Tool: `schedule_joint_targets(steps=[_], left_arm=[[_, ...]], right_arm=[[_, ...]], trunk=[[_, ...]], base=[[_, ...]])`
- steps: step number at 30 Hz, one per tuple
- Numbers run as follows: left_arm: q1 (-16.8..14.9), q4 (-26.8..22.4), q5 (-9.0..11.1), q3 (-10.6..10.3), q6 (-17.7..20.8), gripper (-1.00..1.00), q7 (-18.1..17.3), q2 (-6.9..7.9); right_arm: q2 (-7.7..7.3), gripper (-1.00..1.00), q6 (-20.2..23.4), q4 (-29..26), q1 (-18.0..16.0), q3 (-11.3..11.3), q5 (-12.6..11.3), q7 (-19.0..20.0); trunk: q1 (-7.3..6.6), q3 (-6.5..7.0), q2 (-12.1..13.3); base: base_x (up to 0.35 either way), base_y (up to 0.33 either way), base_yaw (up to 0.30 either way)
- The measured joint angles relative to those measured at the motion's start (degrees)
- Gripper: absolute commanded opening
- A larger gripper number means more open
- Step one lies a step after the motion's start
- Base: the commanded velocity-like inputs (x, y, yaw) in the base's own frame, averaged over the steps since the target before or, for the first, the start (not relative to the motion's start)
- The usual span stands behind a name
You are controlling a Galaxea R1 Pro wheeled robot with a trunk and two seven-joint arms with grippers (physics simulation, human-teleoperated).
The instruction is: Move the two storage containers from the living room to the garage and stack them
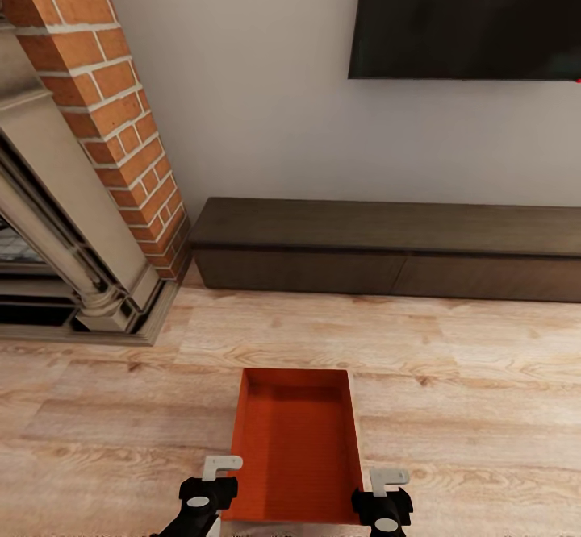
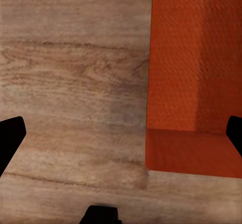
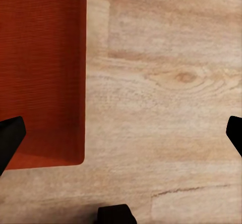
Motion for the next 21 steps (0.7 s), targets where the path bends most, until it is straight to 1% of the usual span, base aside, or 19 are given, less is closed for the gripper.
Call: schedule_joint_targets(steps=[6,21], left_arm=[[0.0,-0.01,0.0,0.04,-0.01,1.0,0.0,0.0],[0.0,-0.09,0.03,0.16,0.2,1.0,0.01,-0.32]], right_arm=[[-0.01,1.0,-0.04,0.0,0.0,0.0,0.03,0.08],[-0.07,1.0,0.03,0.0,0.0,0.08,0.04,0.11]], trunk=[[0.0,-0.23,0.0],[0.0,-0.25,0.0]], base=[[0.0,0.0,0.0],[0.0,0.0,0.0]])
